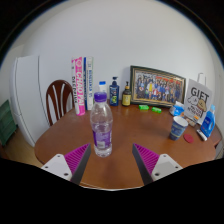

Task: Pour water

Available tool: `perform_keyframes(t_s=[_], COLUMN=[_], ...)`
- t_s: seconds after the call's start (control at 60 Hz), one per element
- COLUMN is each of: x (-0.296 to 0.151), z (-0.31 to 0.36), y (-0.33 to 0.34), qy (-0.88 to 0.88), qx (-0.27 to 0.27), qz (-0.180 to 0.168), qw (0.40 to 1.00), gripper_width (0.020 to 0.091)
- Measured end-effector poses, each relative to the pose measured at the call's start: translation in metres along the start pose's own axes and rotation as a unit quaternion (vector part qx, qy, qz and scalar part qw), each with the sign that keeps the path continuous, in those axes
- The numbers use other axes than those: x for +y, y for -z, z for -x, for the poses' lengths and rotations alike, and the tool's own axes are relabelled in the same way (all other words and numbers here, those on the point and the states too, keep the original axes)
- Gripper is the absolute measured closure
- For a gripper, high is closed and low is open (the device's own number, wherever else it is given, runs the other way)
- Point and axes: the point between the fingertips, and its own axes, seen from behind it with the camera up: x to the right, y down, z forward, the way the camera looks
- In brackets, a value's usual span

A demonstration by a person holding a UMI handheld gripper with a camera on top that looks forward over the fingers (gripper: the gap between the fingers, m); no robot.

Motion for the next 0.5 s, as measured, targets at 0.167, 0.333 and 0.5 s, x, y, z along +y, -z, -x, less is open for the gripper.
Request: perform_keyframes(t_s=[0.167,0.333,0.5], x=[-0.013,-0.013,-0.015], z=[0.030,0.027,0.024], y=[-0.060,-0.104,-0.123], qy=[-0.012,-0.035,-0.027], qx=[0.025,0.055,0.067], qz=[-0.033,-0.042,-0.064], qw=[0.999,0.997,0.995], gripper_width=[0.0252,0.0369,0.0591])
